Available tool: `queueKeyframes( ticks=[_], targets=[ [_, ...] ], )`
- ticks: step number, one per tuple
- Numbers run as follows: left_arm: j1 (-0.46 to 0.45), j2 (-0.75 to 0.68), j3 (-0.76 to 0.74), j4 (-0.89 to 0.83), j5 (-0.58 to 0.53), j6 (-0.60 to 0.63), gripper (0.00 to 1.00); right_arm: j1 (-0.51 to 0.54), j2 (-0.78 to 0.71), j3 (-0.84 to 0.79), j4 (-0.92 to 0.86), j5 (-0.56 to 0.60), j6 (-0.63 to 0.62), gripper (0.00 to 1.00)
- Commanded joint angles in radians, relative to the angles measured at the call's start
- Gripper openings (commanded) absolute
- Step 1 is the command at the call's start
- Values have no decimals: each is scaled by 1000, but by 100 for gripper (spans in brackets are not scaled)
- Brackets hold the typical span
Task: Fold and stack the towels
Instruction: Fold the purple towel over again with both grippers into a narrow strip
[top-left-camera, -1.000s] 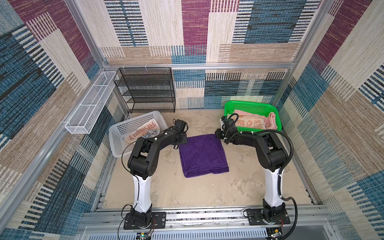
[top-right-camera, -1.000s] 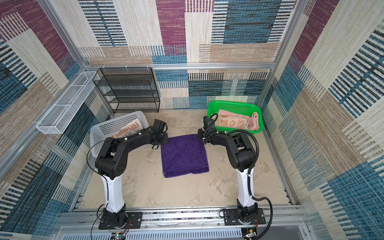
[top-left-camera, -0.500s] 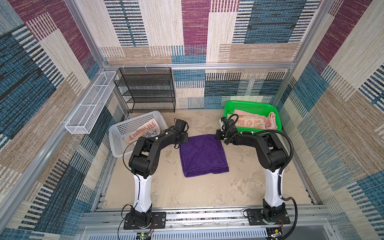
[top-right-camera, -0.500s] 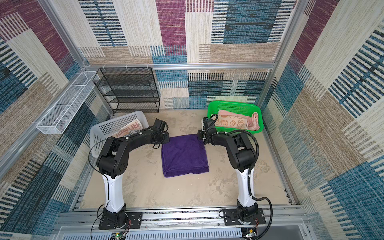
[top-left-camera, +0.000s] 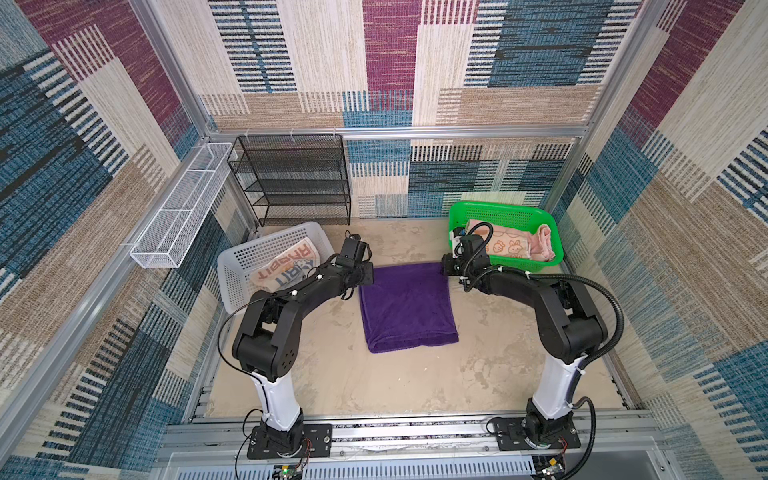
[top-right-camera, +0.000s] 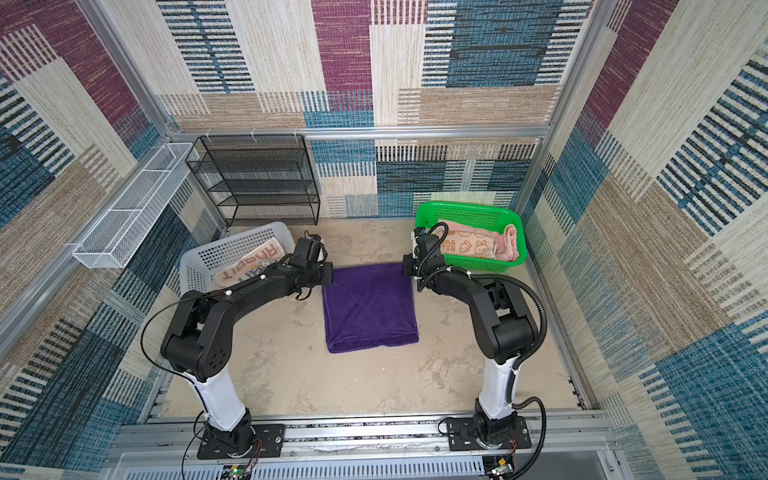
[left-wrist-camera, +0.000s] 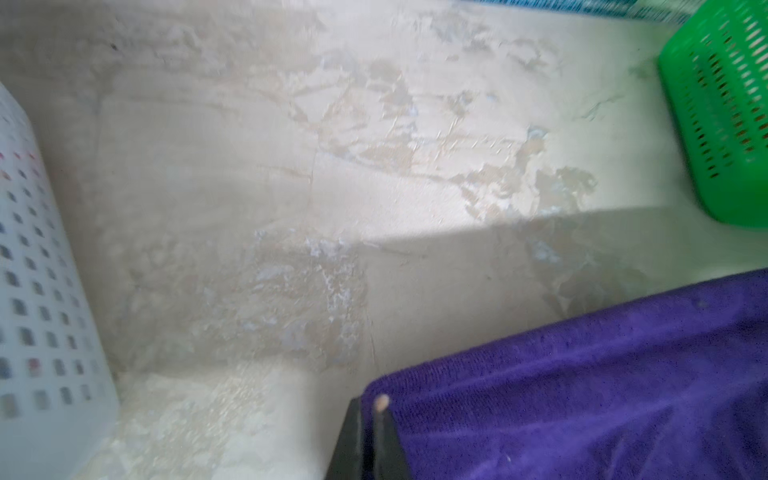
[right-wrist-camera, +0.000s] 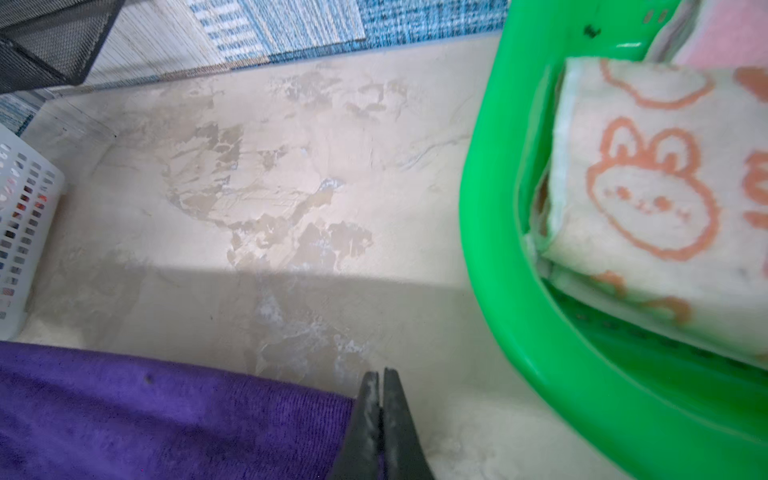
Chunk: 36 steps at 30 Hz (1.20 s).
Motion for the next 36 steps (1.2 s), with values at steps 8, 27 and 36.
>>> queueKeyframes(
  ticks=[8, 27, 36],
  targets=[
    [4, -2, 87, 17, -97, 135, 0, -41, 10, 87, 53, -21, -45, 0],
    [-3, -128, -96, 15, 42, 68, 0, -44, -129, -126, 91, -90, -47, 0],
    [-38, -237, -258, 9, 110, -29, 0, -43, -241, -273, 65, -115, -10, 0]
  ],
)
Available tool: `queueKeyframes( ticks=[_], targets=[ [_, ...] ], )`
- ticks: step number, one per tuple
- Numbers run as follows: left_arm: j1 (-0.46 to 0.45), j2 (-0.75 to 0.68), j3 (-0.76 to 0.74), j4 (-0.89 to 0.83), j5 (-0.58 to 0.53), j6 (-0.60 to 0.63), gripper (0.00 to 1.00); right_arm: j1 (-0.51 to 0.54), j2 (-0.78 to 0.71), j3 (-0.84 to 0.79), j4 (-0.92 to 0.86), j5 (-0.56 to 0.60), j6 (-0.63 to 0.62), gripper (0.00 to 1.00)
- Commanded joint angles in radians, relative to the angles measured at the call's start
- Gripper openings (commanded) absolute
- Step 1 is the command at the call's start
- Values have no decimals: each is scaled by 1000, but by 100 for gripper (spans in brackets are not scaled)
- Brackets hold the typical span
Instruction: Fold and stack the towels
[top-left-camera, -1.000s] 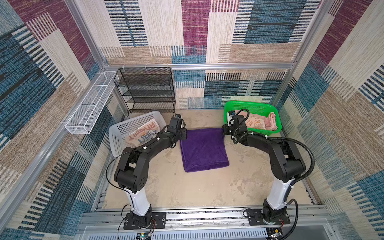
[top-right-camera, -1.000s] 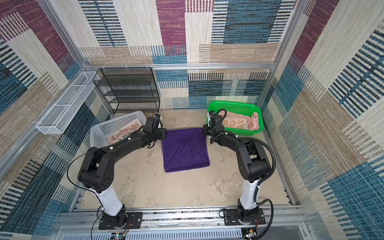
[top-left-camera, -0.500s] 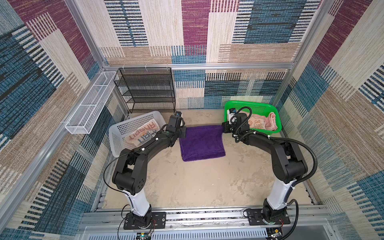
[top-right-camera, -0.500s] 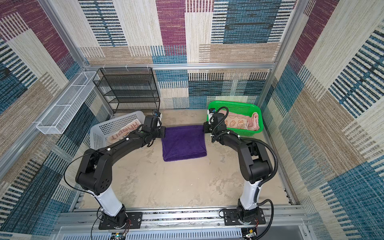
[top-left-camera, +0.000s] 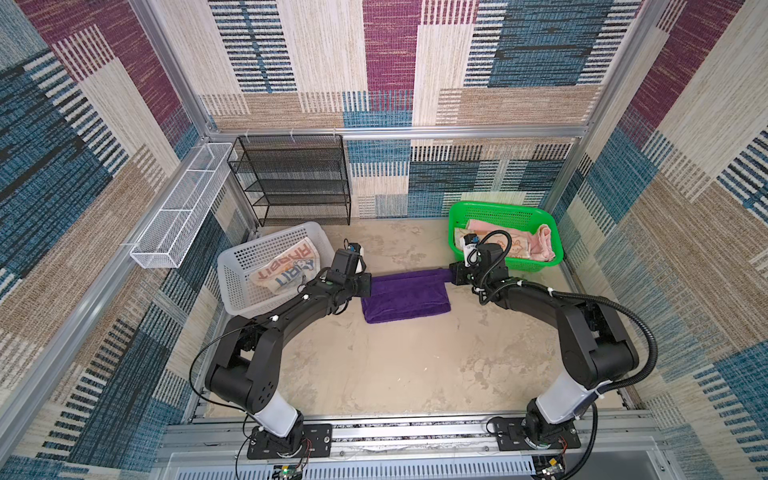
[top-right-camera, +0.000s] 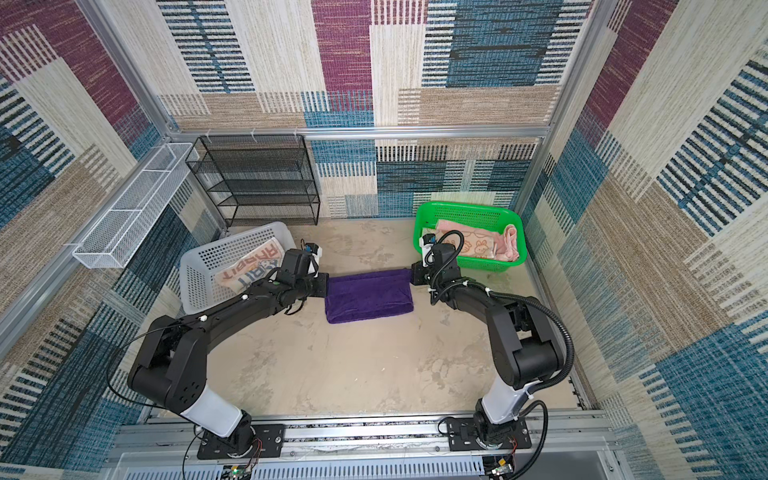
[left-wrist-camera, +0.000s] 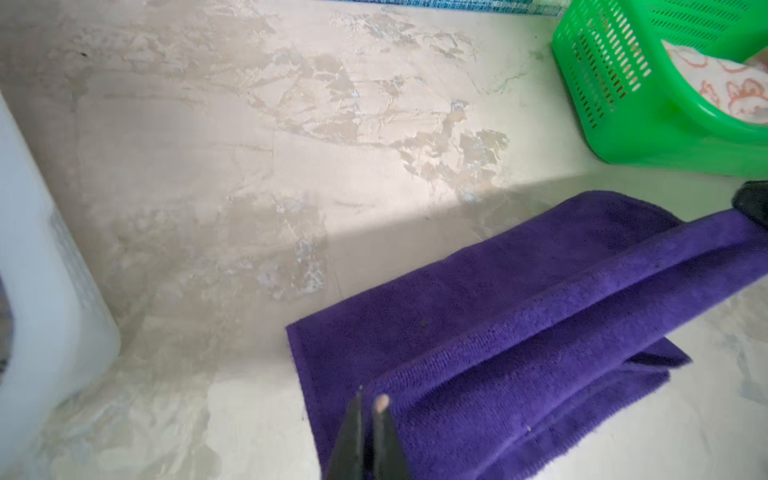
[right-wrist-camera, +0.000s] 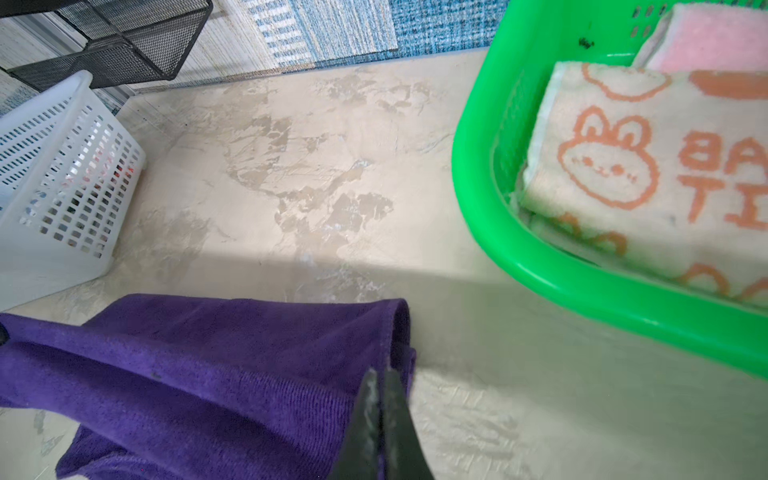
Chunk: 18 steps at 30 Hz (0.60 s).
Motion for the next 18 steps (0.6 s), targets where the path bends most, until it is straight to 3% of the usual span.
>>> queueKeyframes(
  ticks=[1, 9, 15, 18],
  targets=[
    [-18, -27, -41, -32, 2, -49, 0, -3, -39, -51, 10, 9, 31, 0],
    [-77, -6, -113, -25, -59, -64, 0, -4, -66, -184, 30, -68, 78, 0],
    [-104, 30, -154, 16, -110, -97, 0, -3, -52, -236, 36, -77, 119, 7],
    [-116, 13, -178, 17, -124, -103, 21, -3, -53, -245, 9, -75, 126, 17]
  ],
)
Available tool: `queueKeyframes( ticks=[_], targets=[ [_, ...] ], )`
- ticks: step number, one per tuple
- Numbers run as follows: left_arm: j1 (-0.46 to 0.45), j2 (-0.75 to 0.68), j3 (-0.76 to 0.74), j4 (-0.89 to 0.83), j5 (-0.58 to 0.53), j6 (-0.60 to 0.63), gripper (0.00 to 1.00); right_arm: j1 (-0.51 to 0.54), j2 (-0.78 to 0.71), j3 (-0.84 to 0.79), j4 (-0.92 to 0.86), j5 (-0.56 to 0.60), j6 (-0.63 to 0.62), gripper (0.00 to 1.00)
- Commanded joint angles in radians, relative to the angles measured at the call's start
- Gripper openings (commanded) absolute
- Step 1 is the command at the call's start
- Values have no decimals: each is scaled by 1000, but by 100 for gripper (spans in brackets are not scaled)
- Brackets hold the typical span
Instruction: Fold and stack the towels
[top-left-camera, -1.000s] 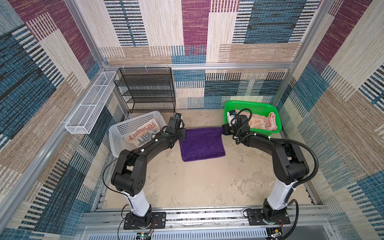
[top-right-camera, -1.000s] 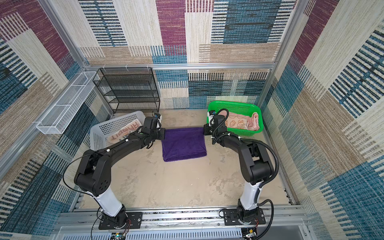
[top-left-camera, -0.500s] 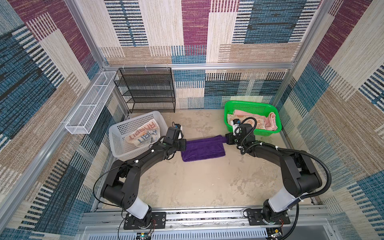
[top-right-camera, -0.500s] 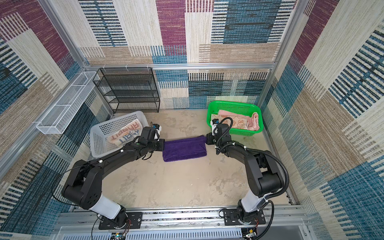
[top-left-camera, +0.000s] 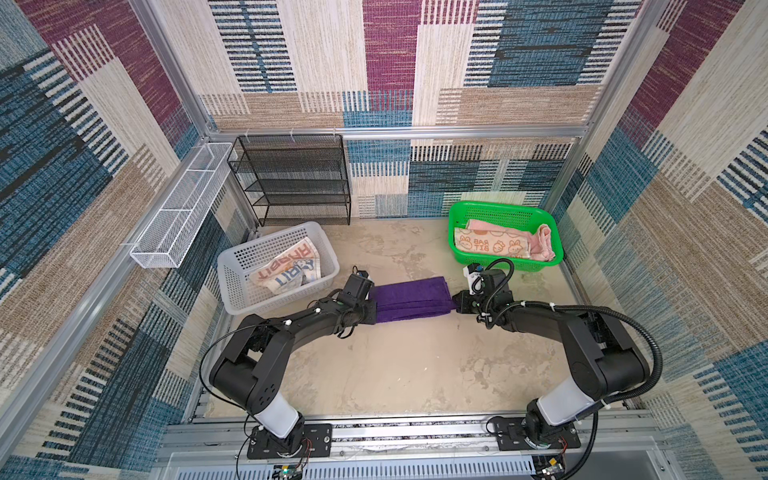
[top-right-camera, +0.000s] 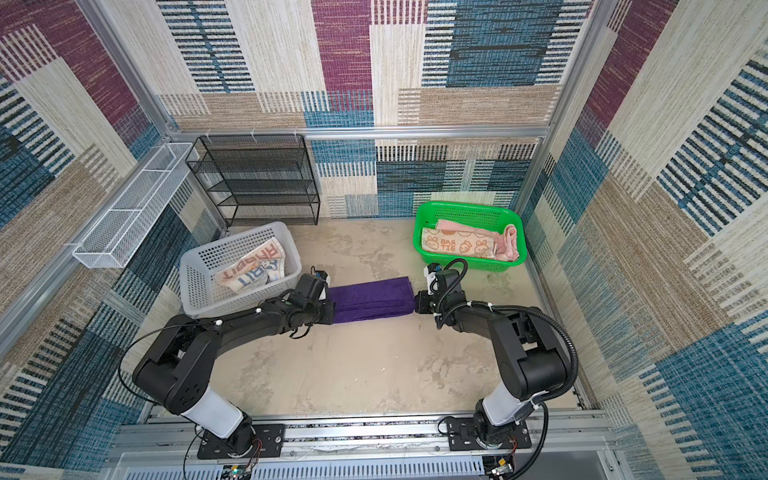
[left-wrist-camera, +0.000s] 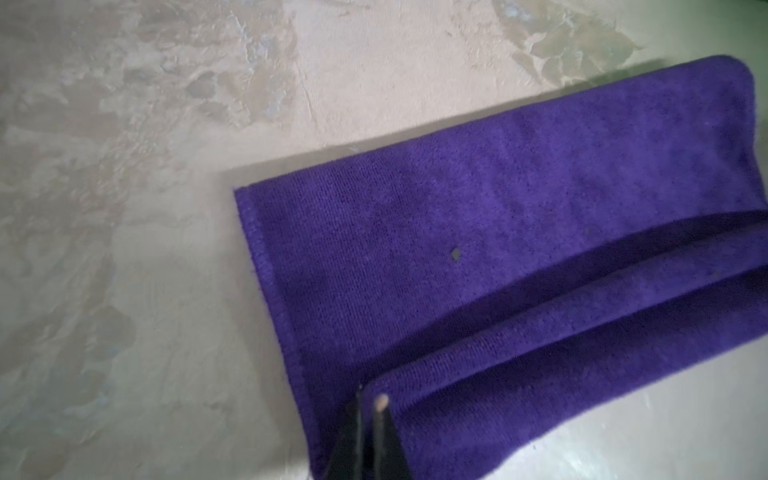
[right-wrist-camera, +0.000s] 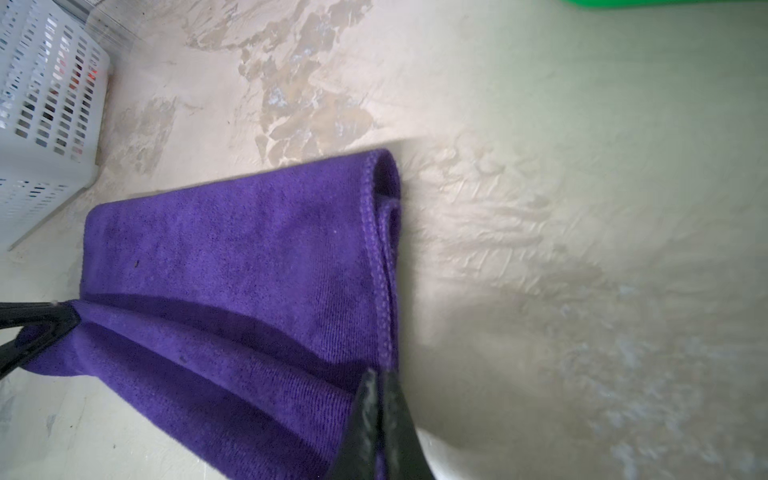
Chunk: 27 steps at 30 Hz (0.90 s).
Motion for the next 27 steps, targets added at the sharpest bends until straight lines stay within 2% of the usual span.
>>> queueKeyframes(
  ticks=[1, 3, 5, 8, 14, 18, 27],
  targets=[
    [-10, -23, -26, 9, -53, -26, 25, -2, -4, -11, -1, 7, 28, 19],
    [-20, -51, -49, 9, -62, -29, 46, -3, -23, -20, -22, 22, 29, 26],
    [-33, -88, -71, 4, -78, -34, 56, -2, -55, -27, -45, 41, 26, 34],
    [-52, -154, -98, -17, -97, -35, 64, -2, -123, -36, -77, 70, 21, 43],
    [-73, -291, -103, -80, -131, -30, 65, -1, -248, -13, -104, 26, -3, 56],
    [-73, -342, -87, -65, -128, -27, 65, 0, -260, 10, -71, -50, 1, 58],
    [-88, -216, 8, -1, -16, -50, 62, 71, -130, 71, -12, -123, 26, 58]
  ],
)
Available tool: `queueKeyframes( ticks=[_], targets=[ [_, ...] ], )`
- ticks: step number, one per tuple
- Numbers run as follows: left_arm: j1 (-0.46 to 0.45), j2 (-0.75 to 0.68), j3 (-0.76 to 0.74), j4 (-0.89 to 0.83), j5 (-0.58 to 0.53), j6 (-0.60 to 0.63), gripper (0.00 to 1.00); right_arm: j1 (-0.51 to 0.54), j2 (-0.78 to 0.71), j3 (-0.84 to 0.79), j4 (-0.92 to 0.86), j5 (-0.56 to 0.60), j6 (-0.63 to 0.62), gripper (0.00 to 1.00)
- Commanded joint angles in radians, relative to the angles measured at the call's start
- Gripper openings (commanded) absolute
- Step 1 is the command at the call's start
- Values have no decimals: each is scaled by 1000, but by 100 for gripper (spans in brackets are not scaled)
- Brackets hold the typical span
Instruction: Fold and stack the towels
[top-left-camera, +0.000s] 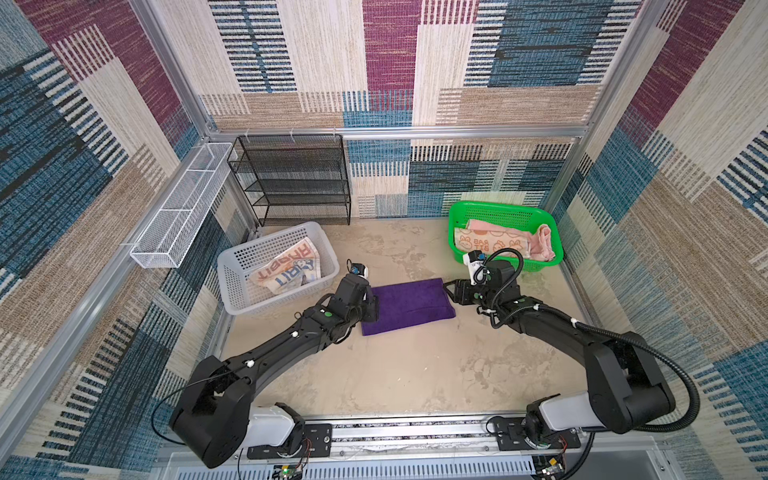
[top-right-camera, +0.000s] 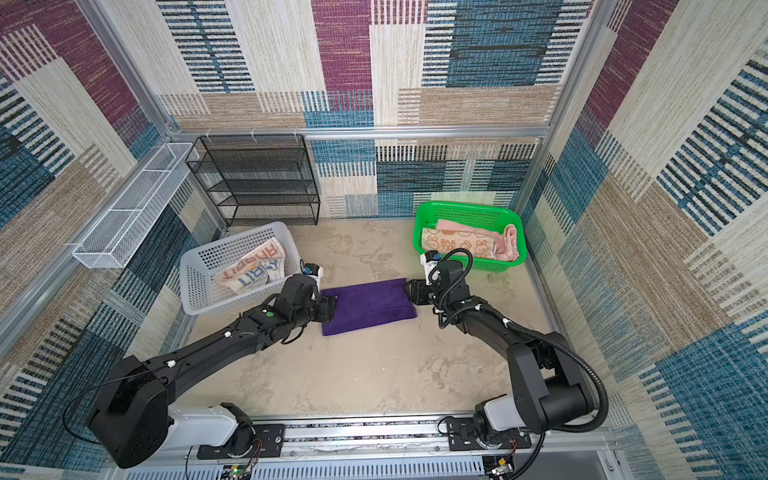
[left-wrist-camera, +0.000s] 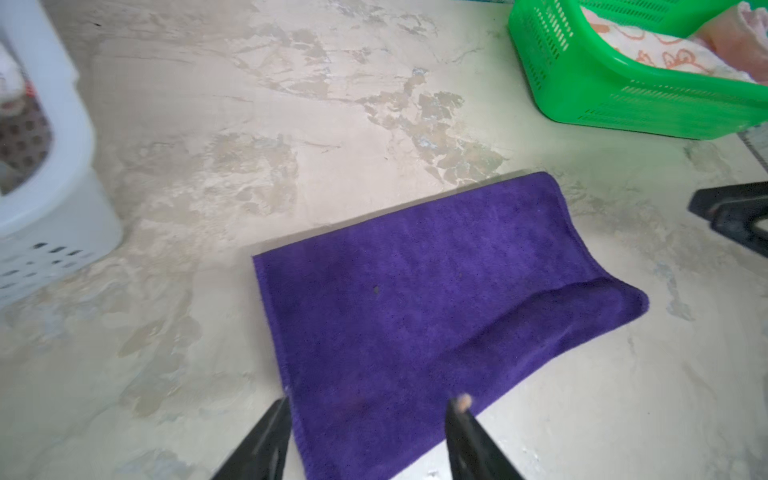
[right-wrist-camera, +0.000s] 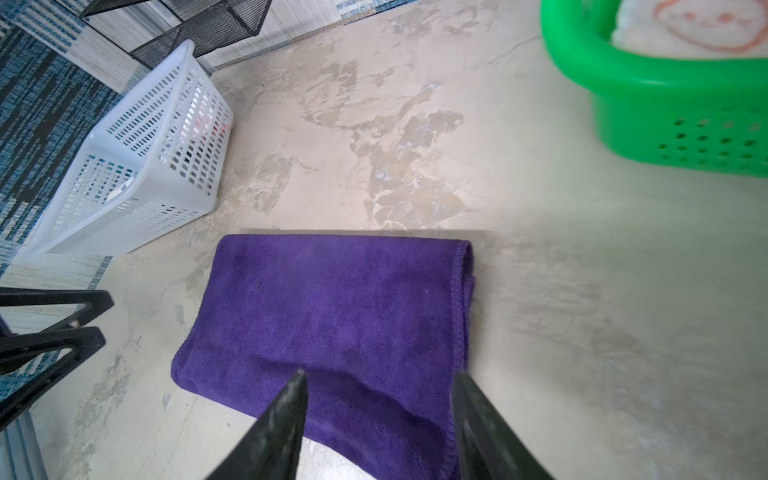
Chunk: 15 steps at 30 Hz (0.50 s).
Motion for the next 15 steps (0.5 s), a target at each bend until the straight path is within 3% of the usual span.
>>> queueKeyframes(
  ticks=[1, 9, 15],
  targets=[
    [-11, 49, 24, 41, 63, -28, 62, 26, 44, 10, 56, -45, 19, 58],
    [-39, 179, 7, 116, 117, -91, 60, 79, 147, -70, 111, -88, 71, 33],
    [-39, 229, -48, 160, 120, -109, 60, 79, 118, -138, 71, -7, 74, 31]
  ],
)
